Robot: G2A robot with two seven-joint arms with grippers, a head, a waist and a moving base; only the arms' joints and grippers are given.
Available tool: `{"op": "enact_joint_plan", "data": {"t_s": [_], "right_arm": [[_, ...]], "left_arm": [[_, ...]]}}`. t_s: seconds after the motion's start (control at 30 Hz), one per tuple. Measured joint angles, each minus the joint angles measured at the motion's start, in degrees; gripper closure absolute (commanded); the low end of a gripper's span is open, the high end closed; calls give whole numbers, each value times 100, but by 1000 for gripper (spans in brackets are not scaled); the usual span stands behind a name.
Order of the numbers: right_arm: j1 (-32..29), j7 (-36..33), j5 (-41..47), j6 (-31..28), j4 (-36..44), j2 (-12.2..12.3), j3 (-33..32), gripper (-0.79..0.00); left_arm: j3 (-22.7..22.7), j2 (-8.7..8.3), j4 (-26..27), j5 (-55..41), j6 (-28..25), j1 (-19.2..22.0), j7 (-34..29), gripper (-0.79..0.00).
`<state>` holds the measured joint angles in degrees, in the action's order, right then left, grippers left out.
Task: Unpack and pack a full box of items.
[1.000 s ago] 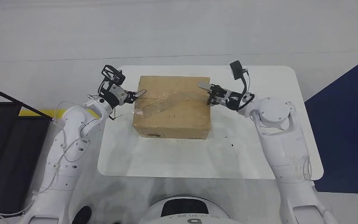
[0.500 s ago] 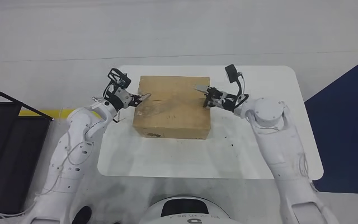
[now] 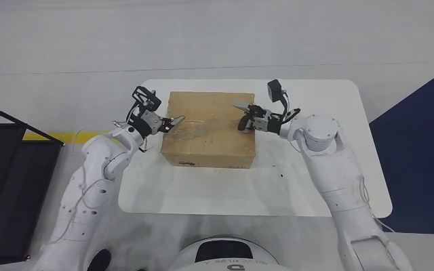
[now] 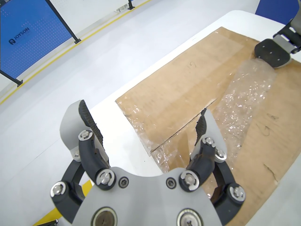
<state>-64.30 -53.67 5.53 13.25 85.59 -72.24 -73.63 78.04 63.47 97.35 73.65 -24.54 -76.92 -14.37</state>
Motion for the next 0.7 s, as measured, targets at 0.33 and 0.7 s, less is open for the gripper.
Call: {"op": "enact_joint_plan", "data": {"t_s": [0.33, 0.7], "right_arm": [[36, 28, 82, -178, 72, 4, 33, -785], [36, 27, 81, -178, 72, 3, 33, -785]], "left_arm": [[22, -27, 629, 555, 264, -293, -159, -785], [-657, -4, 1023, 1109, -335, -272, -185, -785]]}}
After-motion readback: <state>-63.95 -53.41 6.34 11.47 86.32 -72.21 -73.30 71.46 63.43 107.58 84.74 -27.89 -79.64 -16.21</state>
